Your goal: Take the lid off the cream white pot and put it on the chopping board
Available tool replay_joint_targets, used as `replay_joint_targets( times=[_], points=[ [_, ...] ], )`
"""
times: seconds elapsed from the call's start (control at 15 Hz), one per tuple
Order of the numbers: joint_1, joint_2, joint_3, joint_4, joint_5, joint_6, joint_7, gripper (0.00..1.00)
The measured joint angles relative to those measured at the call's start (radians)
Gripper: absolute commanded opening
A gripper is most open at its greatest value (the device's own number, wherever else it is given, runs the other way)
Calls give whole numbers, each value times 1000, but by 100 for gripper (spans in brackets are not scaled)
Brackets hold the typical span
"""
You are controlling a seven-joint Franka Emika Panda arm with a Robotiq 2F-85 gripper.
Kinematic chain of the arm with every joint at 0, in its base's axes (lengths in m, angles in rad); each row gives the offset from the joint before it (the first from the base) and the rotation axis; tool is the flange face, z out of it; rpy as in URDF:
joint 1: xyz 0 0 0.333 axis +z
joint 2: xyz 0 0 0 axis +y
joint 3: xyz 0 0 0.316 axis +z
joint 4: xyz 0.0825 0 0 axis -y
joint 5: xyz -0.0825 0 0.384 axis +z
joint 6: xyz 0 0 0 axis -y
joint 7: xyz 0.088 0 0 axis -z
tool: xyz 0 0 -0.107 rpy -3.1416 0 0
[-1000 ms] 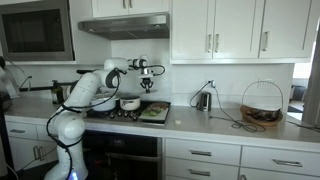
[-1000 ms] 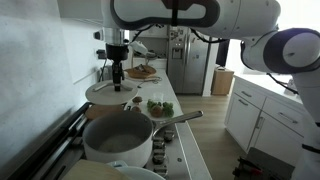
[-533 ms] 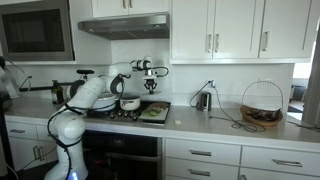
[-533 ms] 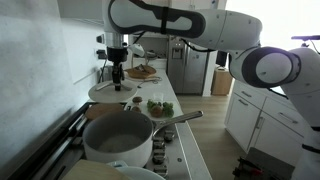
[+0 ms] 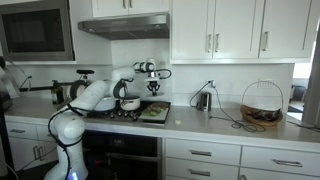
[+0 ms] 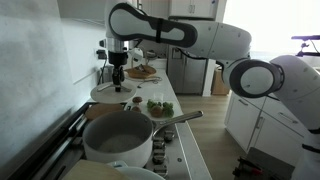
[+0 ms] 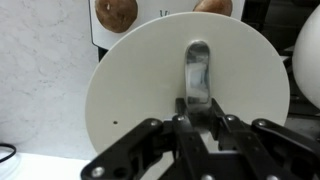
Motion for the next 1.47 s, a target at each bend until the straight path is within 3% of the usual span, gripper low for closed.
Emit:
replay_joint_targets(
  times=[0.8,1.47],
  points=[
    [-15,135,-2,140,5,-20,-104,6],
    [-13,163,-7,136,4,83,-179,6]
  ],
)
